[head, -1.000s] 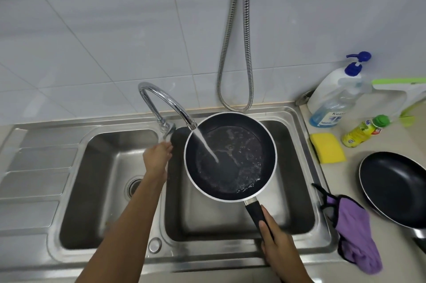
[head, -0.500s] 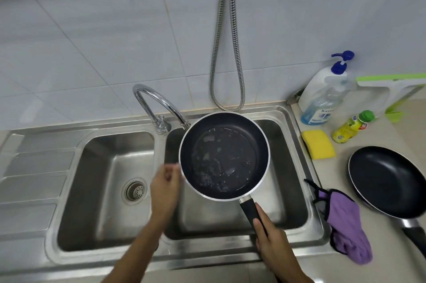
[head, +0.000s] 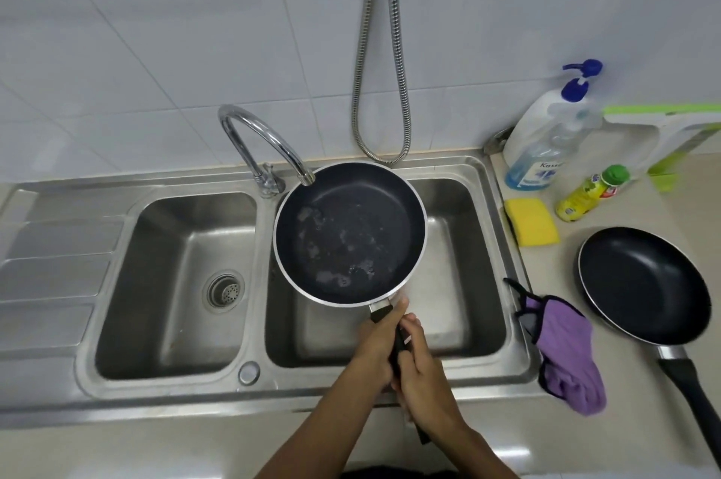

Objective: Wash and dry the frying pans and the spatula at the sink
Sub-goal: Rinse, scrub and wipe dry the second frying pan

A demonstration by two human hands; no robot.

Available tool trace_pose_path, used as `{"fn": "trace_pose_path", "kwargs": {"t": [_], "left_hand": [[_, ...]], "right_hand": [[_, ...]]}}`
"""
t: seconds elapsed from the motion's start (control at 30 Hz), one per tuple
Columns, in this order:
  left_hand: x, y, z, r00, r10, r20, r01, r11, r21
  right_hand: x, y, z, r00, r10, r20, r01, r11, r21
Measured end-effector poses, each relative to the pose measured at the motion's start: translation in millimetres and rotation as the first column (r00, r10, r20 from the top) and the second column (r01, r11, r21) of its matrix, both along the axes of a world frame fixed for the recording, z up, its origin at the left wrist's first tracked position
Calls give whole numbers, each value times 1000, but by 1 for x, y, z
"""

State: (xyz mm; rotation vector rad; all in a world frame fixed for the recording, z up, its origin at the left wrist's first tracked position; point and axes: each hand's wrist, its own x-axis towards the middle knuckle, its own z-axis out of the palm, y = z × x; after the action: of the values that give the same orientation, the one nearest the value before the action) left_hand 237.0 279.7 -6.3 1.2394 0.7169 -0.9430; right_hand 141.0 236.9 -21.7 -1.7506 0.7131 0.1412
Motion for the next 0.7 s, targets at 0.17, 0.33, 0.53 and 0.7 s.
{"fn": "trace_pose_path", "kwargs": {"t": [0.17,0.33,0.53,0.7], "left_hand": [[-5,-13,7,994,41,104,-50,994,95],[-10,-11,-15,987,73,144,-95,984,152],[-33,-3,-22,986,4,165,-48,963,263],[-39,4,-11,975,4,220,-67,958,279]], "right_hand": [[-4,-27,26,993,109,-37,-112,990,-89],[11,-136,16,991,119,-53,-127,777,-617],[79,-269,-11,989,33,-143,-144,384,-912],[101,-279,-18,956,-51,-290,-218,540,-813]]}}
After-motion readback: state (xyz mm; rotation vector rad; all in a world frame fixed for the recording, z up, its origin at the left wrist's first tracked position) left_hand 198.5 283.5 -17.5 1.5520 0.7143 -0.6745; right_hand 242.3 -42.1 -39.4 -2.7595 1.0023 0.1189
